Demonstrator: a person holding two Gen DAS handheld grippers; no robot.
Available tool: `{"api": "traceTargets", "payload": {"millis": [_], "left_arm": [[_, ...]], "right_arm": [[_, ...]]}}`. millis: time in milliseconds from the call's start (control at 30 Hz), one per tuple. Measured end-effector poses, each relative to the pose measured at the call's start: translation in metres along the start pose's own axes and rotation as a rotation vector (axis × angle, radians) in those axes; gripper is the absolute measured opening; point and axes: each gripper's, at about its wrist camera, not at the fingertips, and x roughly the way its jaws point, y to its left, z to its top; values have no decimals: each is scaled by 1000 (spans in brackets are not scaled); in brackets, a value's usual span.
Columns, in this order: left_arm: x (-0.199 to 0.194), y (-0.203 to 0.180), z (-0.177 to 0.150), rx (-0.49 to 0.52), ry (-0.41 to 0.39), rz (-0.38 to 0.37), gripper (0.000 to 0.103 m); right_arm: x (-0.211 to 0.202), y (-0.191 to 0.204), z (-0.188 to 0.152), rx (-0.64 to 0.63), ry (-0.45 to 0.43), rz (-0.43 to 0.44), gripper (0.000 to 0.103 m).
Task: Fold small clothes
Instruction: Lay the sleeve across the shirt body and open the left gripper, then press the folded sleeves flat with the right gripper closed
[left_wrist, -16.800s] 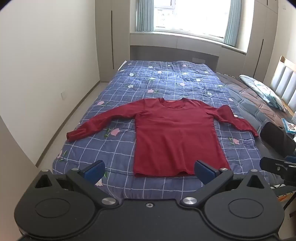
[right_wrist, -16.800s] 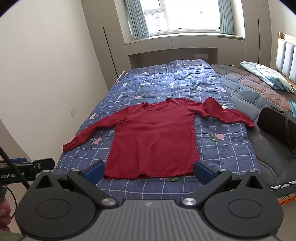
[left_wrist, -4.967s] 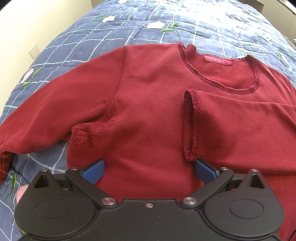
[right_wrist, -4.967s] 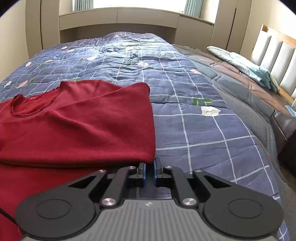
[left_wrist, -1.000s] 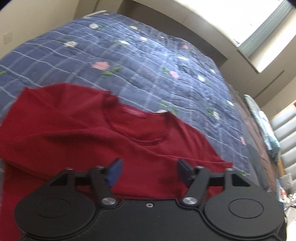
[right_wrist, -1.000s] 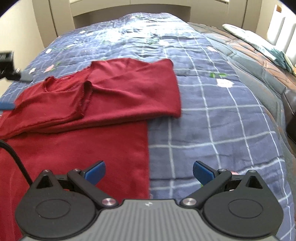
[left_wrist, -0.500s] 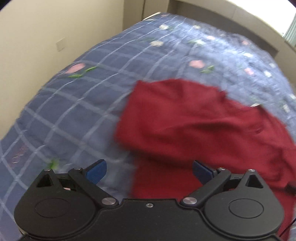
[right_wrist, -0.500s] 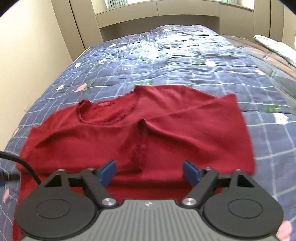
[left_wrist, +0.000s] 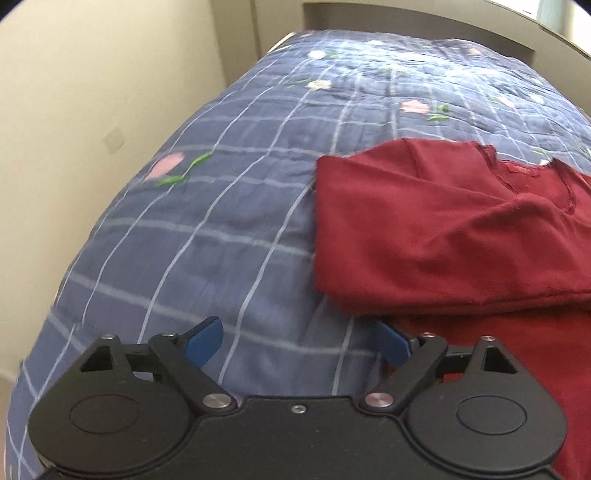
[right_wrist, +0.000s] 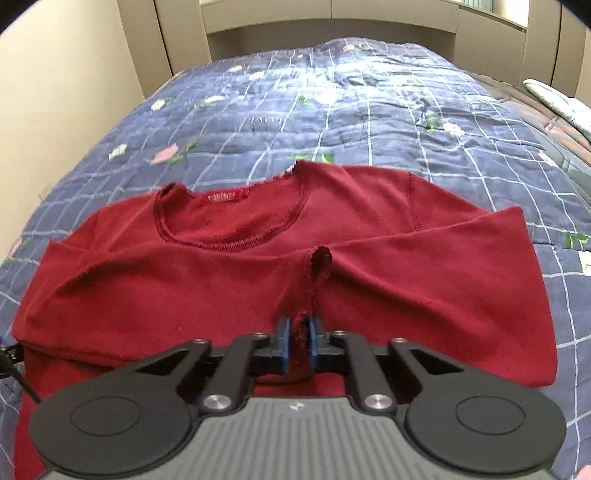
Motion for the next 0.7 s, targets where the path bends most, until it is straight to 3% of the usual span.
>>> {"api": "traceTargets", "payload": {"millis": [100,200,300,367,567,700], "left_arm": [[2,-3,6,-1,-21,-32,82],[0,-4,11,-15,-44,-64,66],[-3,-6,16,-20,-74,-75,41],[-6,-7,18,-17,-96,-82,18],[-16,-12,21,24,-110,-34,11],[-7,-8,15,22,-47,-16,11]], "right_arm": [[-8,-1,2,5,-33,-10,4],[-12,-2,2,18,-46,-16,4],[-11,-1,0,14,-42,-15,4],[-12,-1,-2,11,-45,-18,4],[-9,2,-8,5,-25,-14,4],[-2,3,-14,-10,-4,-24,4]]}}
